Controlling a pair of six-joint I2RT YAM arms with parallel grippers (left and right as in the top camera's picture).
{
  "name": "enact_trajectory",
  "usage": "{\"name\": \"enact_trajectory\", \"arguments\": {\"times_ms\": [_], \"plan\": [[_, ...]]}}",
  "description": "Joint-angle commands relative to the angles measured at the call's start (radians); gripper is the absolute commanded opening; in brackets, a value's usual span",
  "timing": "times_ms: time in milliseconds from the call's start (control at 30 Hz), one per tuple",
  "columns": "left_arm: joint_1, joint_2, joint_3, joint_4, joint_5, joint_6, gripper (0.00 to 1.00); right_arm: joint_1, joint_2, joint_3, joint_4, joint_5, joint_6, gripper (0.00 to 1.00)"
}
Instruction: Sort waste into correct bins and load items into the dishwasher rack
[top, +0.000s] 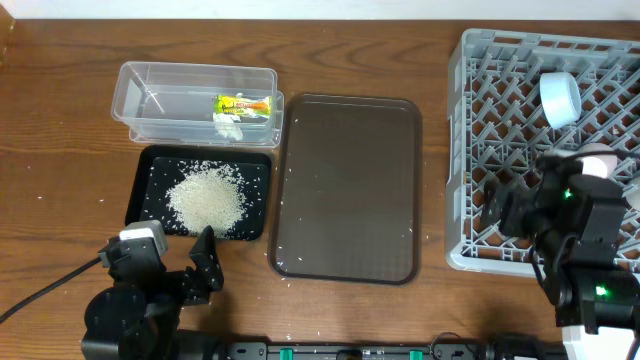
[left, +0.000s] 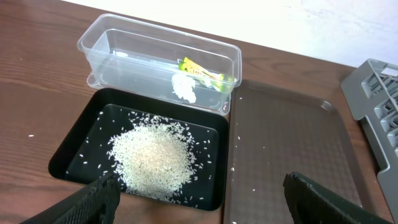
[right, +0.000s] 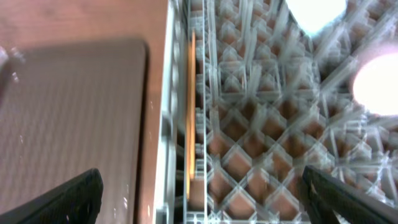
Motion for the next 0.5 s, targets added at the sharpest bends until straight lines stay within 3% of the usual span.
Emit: {"name": "enact_trajectory", "arguments": {"times_ms": [0,233,467], "plan": [[-0.003,-0.001,-0.006,0.001,-0.011,0.009,0.87,-0.002,-0.005,-0.008,-0.066,0.006,-0.006,0.99],[-0.003,-0.001,-0.006,0.001,-0.011,0.009,0.88,-0.002,-0.001,-0.008,-0.199,0.006,-0.006,0.99],[-0.003,-0.001,-0.006,0.001,-0.011,0.009,0.88,-0.002,-0.001,-0.008,-0.216,0.007,-0.006,0.99]]}}
